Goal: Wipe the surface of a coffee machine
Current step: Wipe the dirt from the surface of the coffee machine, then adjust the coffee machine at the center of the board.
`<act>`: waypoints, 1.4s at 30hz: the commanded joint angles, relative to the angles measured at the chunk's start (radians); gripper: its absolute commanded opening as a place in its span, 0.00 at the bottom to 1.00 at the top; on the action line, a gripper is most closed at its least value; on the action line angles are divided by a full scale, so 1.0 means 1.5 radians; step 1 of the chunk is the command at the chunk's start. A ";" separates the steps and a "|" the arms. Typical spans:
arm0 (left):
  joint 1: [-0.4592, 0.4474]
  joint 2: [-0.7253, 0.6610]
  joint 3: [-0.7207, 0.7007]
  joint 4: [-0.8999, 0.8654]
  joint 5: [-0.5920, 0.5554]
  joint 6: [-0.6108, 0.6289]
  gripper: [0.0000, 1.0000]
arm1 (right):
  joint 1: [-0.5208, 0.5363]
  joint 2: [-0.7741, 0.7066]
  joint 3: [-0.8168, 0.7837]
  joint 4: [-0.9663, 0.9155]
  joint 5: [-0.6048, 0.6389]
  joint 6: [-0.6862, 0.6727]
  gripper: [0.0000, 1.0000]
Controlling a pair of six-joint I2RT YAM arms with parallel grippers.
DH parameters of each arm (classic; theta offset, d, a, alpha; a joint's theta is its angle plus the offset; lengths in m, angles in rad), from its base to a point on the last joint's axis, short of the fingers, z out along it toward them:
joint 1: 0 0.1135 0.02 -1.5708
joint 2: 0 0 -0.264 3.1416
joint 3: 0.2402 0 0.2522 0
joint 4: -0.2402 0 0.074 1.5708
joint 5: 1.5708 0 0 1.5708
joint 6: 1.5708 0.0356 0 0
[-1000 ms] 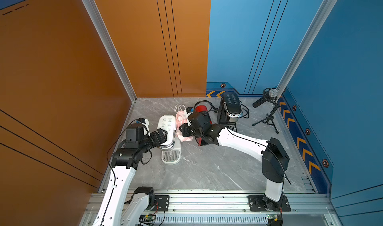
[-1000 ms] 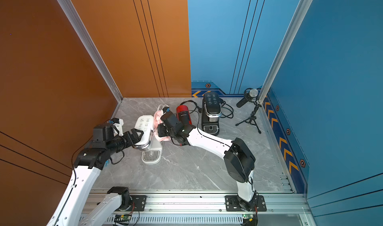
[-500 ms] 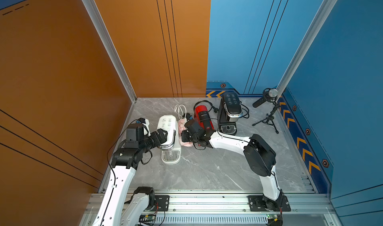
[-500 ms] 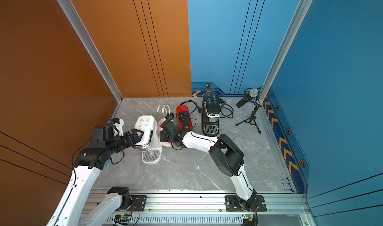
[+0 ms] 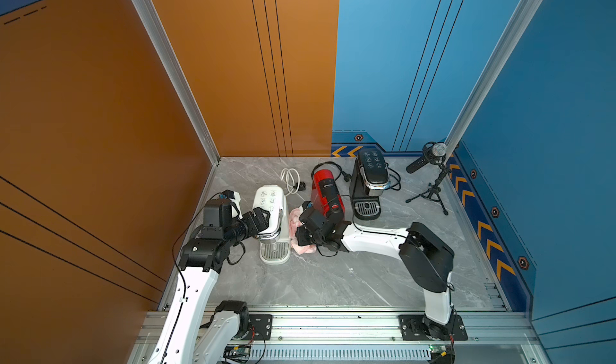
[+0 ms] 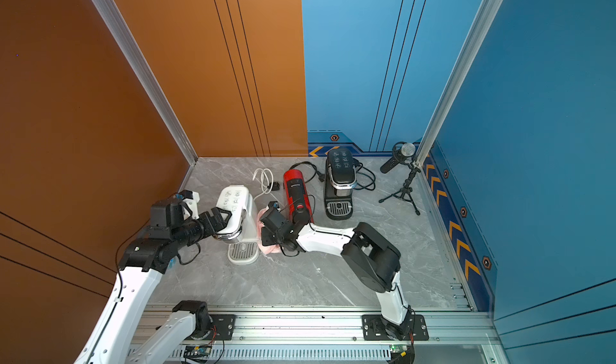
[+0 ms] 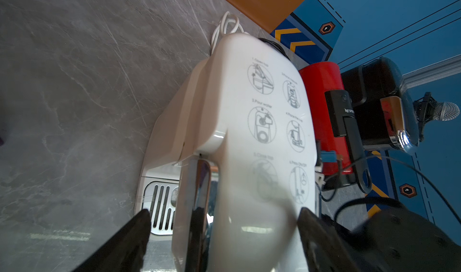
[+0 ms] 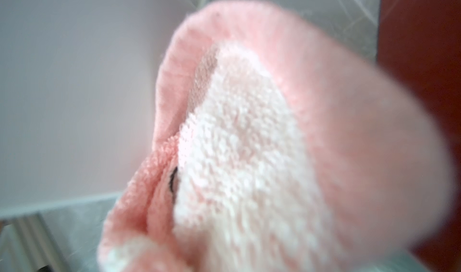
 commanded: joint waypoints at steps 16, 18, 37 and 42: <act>-0.016 -0.013 0.003 -0.036 0.017 -0.027 0.92 | 0.111 -0.105 -0.021 0.068 -0.005 0.063 0.00; -0.016 -0.020 -0.001 -0.036 0.017 -0.027 0.92 | 0.117 -0.103 -0.041 0.071 0.001 0.067 0.00; -0.017 -0.053 -0.027 -0.036 0.104 -0.089 0.93 | 0.069 -0.110 -0.113 -0.005 0.008 0.047 0.00; -0.028 -0.054 -0.044 -0.026 0.111 -0.126 0.93 | 0.067 -0.161 -0.097 -0.064 0.034 0.011 0.00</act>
